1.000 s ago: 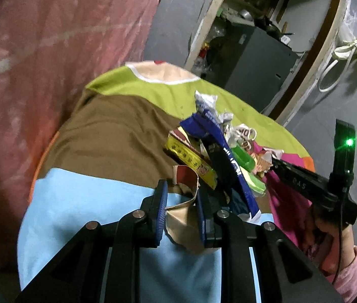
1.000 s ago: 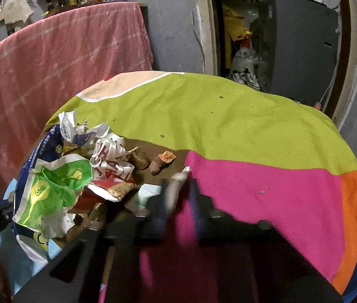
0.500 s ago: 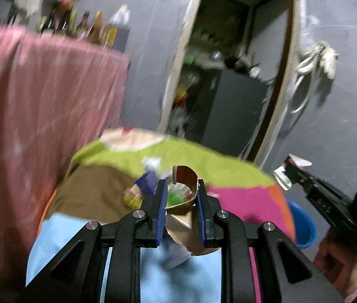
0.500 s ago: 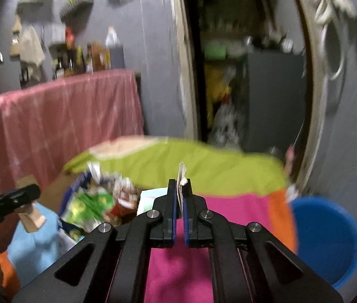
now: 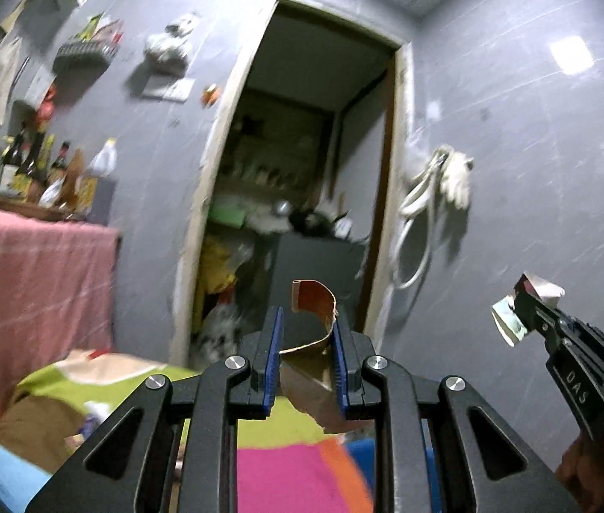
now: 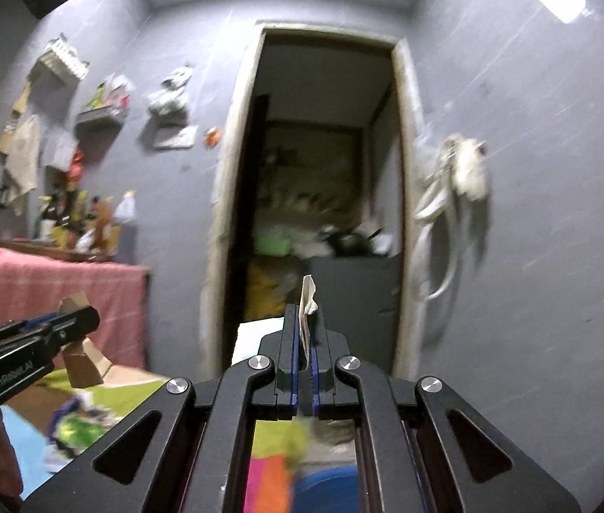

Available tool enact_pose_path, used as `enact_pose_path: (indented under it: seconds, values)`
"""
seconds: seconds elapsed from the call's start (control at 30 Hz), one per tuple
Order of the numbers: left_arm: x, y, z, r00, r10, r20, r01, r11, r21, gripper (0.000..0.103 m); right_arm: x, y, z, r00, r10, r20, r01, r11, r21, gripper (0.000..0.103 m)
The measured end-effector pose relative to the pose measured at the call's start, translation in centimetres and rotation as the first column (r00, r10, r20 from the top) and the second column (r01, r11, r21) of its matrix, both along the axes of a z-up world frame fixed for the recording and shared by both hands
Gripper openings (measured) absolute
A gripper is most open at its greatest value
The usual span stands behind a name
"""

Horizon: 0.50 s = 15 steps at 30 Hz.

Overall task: Collect trash
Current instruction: 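Carry the tan paper scrap with the left tool over the blue bucket and release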

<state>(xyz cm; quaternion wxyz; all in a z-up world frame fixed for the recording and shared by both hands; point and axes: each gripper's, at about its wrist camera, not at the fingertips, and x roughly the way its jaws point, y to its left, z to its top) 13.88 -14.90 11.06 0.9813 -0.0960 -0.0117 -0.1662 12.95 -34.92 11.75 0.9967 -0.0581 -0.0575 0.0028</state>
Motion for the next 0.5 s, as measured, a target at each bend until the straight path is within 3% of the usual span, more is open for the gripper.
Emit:
enact_pose_path:
  seconds: [0.13, 0.27, 0.5]
  values:
    - [0.2, -3.6, 0.5, 0.998, -0.030, 0.050, 0.031, 1.000, -0.002, 0.018, -0.6, -3.4, -0.1, 0.996, -0.076, 0.036, 0.076, 0.997, 0.002, 0.002]
    - [1.9, -6.6, -0.3, 0.998, -0.060, 0.032, 0.060, 0.998, 0.008, 0.018, -0.1, -6.2, -0.7, 0.991, -0.131, 0.038, 0.132, 0.991, -0.005, 0.002]
    - [7.2, -11.7, -3.5, 0.977, -0.141, -0.159, 0.150, 0.988, 0.047, 0.018, 2.7, -10.0, -3.9, 0.984, -0.171, -0.059, 0.173, 0.985, 0.027, 0.002]
